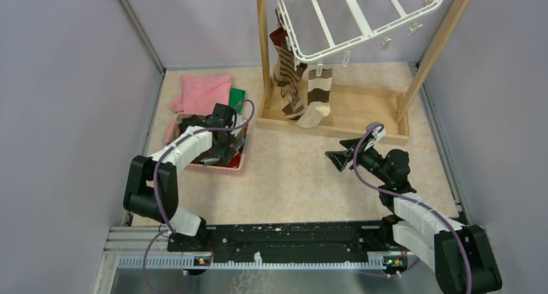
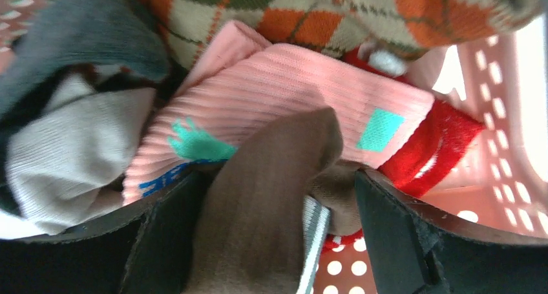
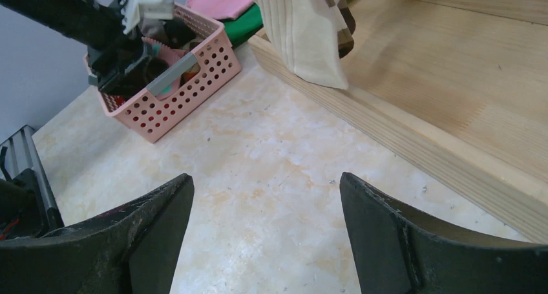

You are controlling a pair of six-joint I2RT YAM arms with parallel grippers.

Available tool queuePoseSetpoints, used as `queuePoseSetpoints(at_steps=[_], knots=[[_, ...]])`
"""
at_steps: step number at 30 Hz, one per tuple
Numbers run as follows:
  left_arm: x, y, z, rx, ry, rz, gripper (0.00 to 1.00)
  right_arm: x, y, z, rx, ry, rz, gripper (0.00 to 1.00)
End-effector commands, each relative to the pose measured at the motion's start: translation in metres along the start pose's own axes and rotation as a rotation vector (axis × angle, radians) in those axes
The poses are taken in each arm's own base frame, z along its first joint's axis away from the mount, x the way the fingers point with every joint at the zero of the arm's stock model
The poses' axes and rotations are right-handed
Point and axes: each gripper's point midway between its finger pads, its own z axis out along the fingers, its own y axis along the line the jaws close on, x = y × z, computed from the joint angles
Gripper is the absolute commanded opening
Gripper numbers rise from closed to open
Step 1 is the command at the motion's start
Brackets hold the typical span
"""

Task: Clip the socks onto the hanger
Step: Pick up the sock from the bin.

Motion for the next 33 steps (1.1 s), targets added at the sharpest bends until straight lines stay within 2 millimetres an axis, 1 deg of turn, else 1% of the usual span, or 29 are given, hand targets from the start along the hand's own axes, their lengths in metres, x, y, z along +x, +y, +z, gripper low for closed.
queuePoseSetpoints(at_steps=[1, 3, 6, 8, 9, 11, 13, 15, 16, 18, 21, 25, 29, 33], knots=[[0.029, 0.006, 0.023, -0.089, 0.117, 0.043, 0.86, -0.025, 0.006, 0.003, -0.024, -0.071, -0.057, 0.83], [0.027, 0.006, 0.026, -0.088, 0.132, 0.027, 0.64, -0.026, 0.006, 0.003, -0.024, -0.073, -0.058, 0.83], [0.013, 0.011, 0.018, -0.085, 0.117, -0.010, 0.34, -0.026, 0.006, 0.002, -0.024, -0.074, -0.060, 0.83], [-0.001, 0.026, 0.004, -0.135, 0.077, -0.063, 0.16, -0.026, 0.007, 0.002, -0.024, -0.072, -0.061, 0.83], [-0.008, 0.036, -0.005, -0.168, 0.043, -0.093, 0.09, -0.026, 0.007, 0.002, -0.024, -0.072, -0.062, 0.83], [-0.022, 0.054, -0.027, -0.210, -0.062, -0.153, 0.06, -0.025, 0.007, 0.002, -0.025, -0.071, -0.060, 0.83], [-0.037, 0.067, -0.047, -0.190, -0.209, -0.225, 0.04, -0.025, 0.007, 0.002, -0.025, -0.072, -0.061, 0.83], [-0.045, 0.076, -0.060, -0.152, -0.330, -0.300, 0.03, -0.025, 0.007, 0.002, -0.026, -0.073, -0.060, 0.83], [-0.046, 0.080, -0.065, -0.144, -0.364, -0.328, 0.03, -0.025, 0.007, 0.002, -0.026, -0.073, -0.060, 0.83], [-0.045, 0.081, -0.065, -0.129, -0.381, -0.354, 0.04, -0.026, 0.007, 0.002, -0.027, -0.073, -0.059, 0.83], [-0.048, 0.077, -0.063, -0.075, -0.391, -0.374, 0.04, -0.026, 0.008, 0.002, -0.028, -0.075, -0.061, 0.83], [-0.054, 0.083, -0.068, -0.062, -0.426, -0.403, 0.04, -0.025, 0.007, 0.001, -0.024, -0.072, -0.061, 0.83], [-0.061, 0.082, -0.076, -0.024, -0.472, -0.418, 0.04, -0.025, 0.007, 0.001, -0.025, -0.072, -0.060, 0.83], [-0.061, 0.094, -0.085, -0.071, -0.505, -0.440, 0.05, -0.025, 0.007, 0.001, -0.025, -0.074, -0.061, 0.83]])
